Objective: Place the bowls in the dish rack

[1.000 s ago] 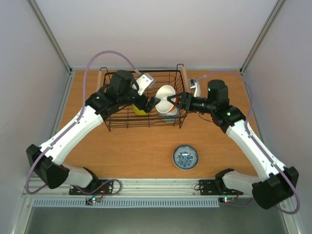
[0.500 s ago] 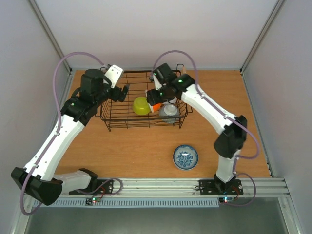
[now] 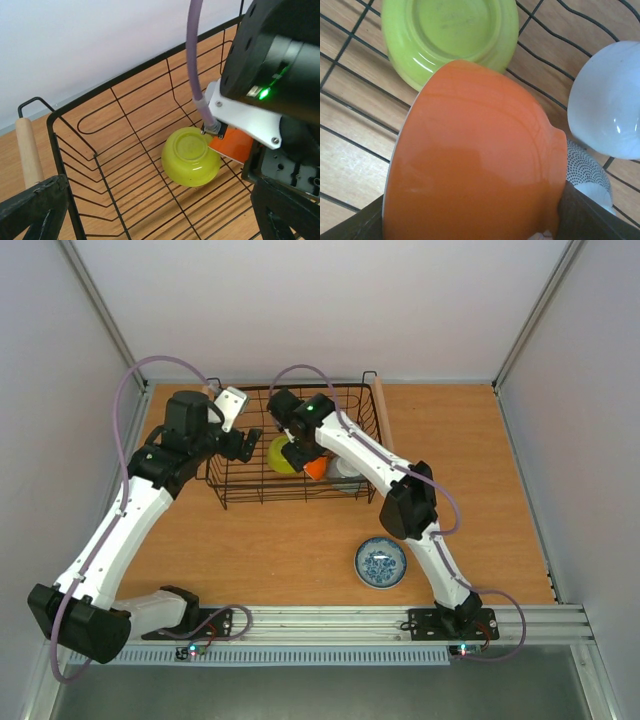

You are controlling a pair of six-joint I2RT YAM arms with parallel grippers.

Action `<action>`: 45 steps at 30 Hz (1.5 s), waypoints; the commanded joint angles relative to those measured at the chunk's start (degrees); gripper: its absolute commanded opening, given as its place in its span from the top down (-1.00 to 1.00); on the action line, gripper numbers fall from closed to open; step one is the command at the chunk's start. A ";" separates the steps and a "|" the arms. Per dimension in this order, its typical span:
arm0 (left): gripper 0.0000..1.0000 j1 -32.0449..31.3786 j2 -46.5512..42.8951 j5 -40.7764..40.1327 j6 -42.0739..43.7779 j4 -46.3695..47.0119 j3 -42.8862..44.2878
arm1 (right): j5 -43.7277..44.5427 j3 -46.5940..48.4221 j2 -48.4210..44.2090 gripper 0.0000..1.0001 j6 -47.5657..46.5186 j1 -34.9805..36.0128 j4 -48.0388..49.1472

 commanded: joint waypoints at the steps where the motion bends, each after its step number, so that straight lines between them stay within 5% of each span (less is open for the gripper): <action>1: -0.99 0.39 -0.14 1.62 -0.93 1.45 0.30 | 4.82 5.08 3.07 0.97 -2.71 1.53 -5.26; 12: -0.98 0.39 -5.34 -9.21 0.84 7.01 -2.50 | 10.68 6.22 8.38 0.94 -3.18 4.33 -8.14; 18: -0.99 0.44 -7.53 -13.24 2.68 7.53 -2.61 | 10.19 5.99 9.36 0.06 -3.04 5.29 -8.06; 23: -0.99 0.56 -7.56 -12.98 2.78 7.91 -3.15 | 9.91 3.34 8.47 -0.42 -3.38 5.88 -6.14; 26: -0.99 0.57 -7.47 -12.77 2.87 7.89 -2.90 | 9.80 2.09 8.08 -0.95 -3.91 6.24 -5.15; 45: -0.99 0.77 -8.51 -13.51 3.83 7.75 -2.80 | 8.64 1.85 7.46 -0.97 -6.06 10.18 -5.01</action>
